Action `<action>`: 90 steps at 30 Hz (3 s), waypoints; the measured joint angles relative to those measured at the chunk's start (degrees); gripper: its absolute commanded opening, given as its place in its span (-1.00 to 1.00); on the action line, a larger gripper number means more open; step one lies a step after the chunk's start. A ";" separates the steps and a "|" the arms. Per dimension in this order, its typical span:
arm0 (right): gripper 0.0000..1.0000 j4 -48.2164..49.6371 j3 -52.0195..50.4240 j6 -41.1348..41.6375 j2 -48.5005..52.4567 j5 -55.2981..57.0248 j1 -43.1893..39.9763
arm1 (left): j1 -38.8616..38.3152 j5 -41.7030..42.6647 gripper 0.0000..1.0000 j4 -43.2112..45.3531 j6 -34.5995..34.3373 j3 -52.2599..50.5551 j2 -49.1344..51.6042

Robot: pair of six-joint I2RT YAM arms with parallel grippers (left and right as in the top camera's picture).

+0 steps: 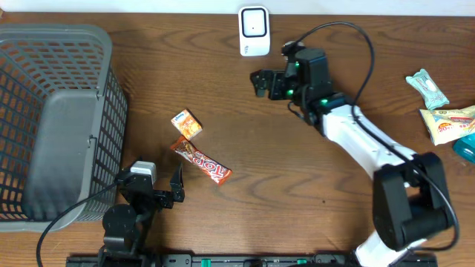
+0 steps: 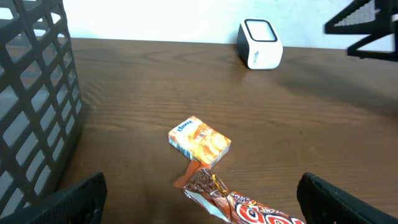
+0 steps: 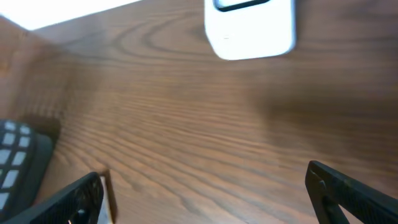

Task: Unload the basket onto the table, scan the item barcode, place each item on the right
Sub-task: 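Grasp the small orange box with the right gripper, then lift the orange box toward the scanner, then carry it rightward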

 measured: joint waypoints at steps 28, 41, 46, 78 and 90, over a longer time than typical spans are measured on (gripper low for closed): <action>0.57 10.56 2.47 -0.35 17.44 -14.05 18.45 | 0.00 0.00 0.96 0.00 0.00 0.00 0.00; 0.05 20.85 5.22 7.96 24.96 -17.92 18.91 | 0.00 0.00 0.96 0.00 0.00 0.00 0.00; -0.96 20.31 8.52 9.73 28.41 -18.62 18.86 | 0.00 0.02 0.96 0.00 0.00 0.00 0.00; -0.97 -0.24 8.37 20.06 -15.50 -40.35 -0.52 | 0.00 0.02 0.96 0.02 0.00 0.00 0.00; -0.97 -20.00 8.04 10.54 -16.57 -37.33 -4.00 | 0.00 0.00 0.96 0.00 0.00 0.00 0.00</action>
